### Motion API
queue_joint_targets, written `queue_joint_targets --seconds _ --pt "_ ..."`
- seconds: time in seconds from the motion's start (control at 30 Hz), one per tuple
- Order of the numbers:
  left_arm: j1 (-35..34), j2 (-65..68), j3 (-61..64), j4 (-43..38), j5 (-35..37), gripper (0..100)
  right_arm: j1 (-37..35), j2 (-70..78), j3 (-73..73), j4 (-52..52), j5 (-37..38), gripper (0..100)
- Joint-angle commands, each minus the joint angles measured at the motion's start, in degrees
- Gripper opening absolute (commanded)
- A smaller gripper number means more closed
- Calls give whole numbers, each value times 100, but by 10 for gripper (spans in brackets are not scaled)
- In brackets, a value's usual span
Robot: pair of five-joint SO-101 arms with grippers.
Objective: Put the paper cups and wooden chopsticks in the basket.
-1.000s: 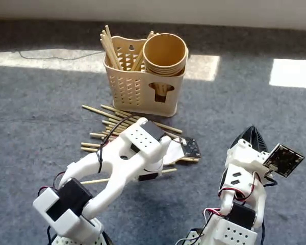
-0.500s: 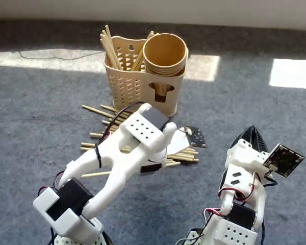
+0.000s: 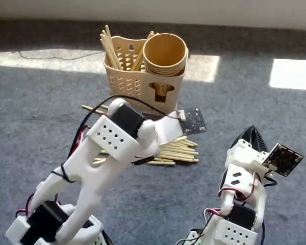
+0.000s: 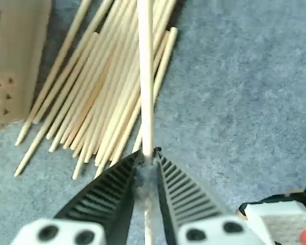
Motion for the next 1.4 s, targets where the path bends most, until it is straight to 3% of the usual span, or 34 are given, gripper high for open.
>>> queue_joint_targets --seconds 0.0,0.27,0.47,0.67,0.87,1.07,1.37 --pt "-312 -382 -760 18 255 6 -48 -40 488 -154 79 6" --pt "-365 -497 -2774 0 1073 6 -48 -40 488 -154 79 6" --pt "-374 -532 -3565 -1073 1565 6 -48 -40 488 -154 79 6" --pt "-435 -497 -3574 -2312 1556 6 -48 -40 488 -154 88 6" --pt "-1086 -497 -3565 -3385 1635 6 -48 -40 488 -154 97 6" --pt "-1789 -479 -3424 -4360 2796 6 -57 -40 488 -154 105 6" --pt "-2387 -488 -1640 -6286 3569 6 -57 -40 488 -154 105 6"
